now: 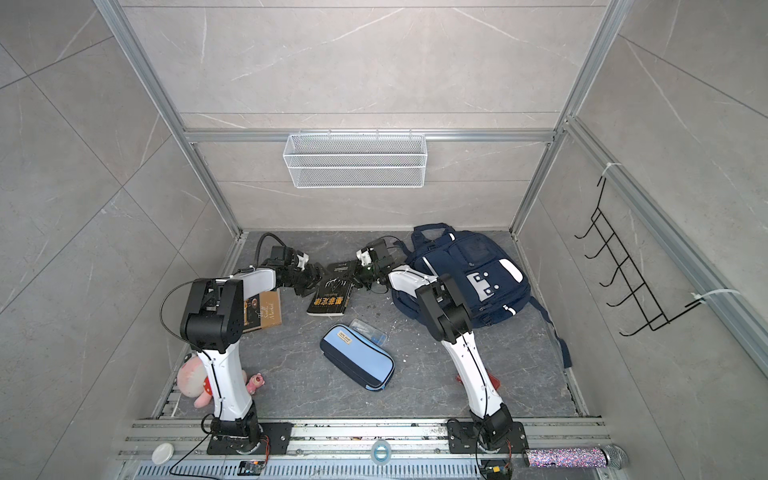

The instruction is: Pack the student bag

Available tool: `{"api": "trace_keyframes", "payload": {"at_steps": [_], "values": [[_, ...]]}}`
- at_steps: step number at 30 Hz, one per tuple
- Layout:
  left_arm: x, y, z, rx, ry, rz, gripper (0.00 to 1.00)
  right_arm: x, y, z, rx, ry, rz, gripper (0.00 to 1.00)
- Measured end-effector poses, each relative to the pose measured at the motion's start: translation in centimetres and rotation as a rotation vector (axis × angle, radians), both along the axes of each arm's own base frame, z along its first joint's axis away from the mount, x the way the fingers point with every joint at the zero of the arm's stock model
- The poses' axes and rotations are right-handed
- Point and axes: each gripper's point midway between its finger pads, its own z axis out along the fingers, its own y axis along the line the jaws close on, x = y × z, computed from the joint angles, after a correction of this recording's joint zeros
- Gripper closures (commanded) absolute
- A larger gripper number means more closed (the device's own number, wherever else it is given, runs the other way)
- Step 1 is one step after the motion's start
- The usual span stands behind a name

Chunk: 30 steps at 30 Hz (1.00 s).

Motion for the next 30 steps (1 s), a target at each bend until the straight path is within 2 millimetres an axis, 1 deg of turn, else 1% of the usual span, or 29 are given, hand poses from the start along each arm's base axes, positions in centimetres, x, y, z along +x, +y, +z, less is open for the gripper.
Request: {"api": "trace_keyframes", "payload": {"at_steps": [2, 5, 8, 9, 11, 14, 15, 17, 19, 21, 24, 27, 30], "values": [[-0.5, 0.4, 0.3, 0.000, 0.008, 0.008, 0.13, 0.0, -0.2, 0.6, -0.013, -0.017, -0.001, 1.00], [-1.1, 0.7, 1.8, 0.000, -0.003, 0.013, 0.11, 0.1, -0.7, 1.5, -0.028, -0.042, -0.001, 1.00], [-2.0, 0.9, 4.9, -0.009, -0.060, 0.018, 0.07, 0.4, -1.1, 3.4, -0.028, -0.087, -0.004, 1.00], [-2.4, 0.9, 6.2, -0.014, -0.085, 0.021, 0.07, 0.5, -1.3, 4.4, -0.023, -0.105, -0.007, 1.00], [-3.6, 0.9, 9.1, -0.036, -0.141, 0.029, 0.07, 0.7, -1.8, 6.9, -0.012, -0.151, -0.012, 1.00], [-5.3, 0.7, 12.5, -0.082, -0.217, 0.035, 0.06, 1.0, -3.0, 11.2, 0.012, -0.229, -0.027, 1.00], [-6.0, 0.7, 13.8, -0.101, -0.244, 0.040, 0.05, 0.9, -3.7, 13.0, 0.022, -0.260, -0.040, 1.00], [-7.1, 0.4, 15.6, -0.138, -0.283, 0.042, 0.02, 0.7, -5.2, 15.8, 0.039, -0.311, -0.071, 1.00], [-8.1, -0.1, 17.1, -0.172, -0.316, 0.036, 0.01, 0.3, -7.2, 18.3, 0.057, -0.351, -0.113, 1.00], [-9.0, -0.8, 18.3, -0.208, -0.337, 0.021, 0.01, 0.3, -8.9, 20.4, 0.076, -0.386, -0.157, 1.00], [-10.0, -2.8, 20.1, -0.258, -0.369, -0.031, 0.01, 0.7, -10.9, 22.5, 0.105, -0.429, -0.215, 1.00], [-10.7, -5.1, 21.2, -0.306, -0.383, -0.082, 0.01, 1.0, -11.7, 23.4, 0.137, -0.443, -0.260, 1.00], [-11.2, -7.4, 22.6, -0.361, -0.414, -0.117, 0.00, 1.0, -11.8, 23.4, 0.169, -0.432, -0.291, 1.00]]}}
